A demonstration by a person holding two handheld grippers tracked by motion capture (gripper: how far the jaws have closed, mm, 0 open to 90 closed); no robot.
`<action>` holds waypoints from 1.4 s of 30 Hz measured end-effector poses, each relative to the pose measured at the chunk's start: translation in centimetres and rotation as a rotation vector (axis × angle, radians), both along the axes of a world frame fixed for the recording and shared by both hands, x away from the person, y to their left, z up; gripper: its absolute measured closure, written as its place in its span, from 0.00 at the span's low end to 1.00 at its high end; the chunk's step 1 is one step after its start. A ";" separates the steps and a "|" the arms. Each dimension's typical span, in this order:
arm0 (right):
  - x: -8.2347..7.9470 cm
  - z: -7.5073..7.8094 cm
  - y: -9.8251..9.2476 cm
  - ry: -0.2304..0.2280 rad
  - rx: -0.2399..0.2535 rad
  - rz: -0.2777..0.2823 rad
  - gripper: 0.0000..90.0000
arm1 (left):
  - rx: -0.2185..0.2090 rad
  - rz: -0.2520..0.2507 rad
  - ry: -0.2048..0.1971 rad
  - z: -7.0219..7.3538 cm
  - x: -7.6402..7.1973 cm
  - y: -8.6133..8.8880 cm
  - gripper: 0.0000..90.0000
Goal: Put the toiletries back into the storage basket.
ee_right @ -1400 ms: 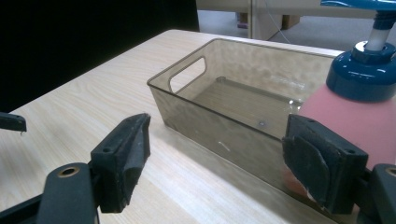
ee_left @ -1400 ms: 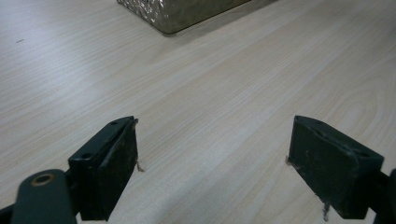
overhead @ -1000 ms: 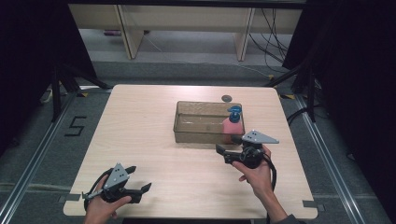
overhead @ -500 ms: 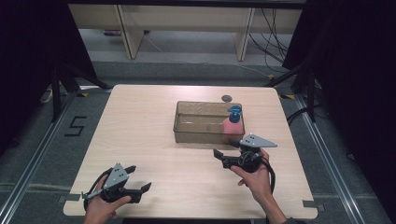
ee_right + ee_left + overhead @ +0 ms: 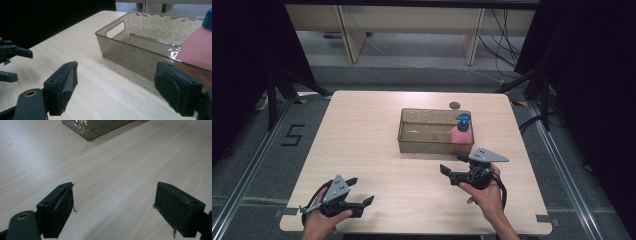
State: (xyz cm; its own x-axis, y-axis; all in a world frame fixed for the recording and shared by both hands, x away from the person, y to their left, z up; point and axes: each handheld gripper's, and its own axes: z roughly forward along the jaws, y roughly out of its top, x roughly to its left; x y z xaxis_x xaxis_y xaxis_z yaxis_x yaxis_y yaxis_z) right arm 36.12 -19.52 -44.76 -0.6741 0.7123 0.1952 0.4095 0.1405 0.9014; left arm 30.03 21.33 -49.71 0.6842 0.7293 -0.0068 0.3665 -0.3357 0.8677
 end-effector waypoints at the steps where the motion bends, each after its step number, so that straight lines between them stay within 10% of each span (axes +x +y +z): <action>1: 0.0 -0.1 0.0 0.012 0.004 0.020 0.22 | -0.001 0.000 0.001 0.0 0.0 0.0 0.17; 42: -3.1 -1.6 -0.7 0.037 0.001 0.048 0.22 | 0.006 -0.005 0.003 -0.1 0.0 -0.1 0.17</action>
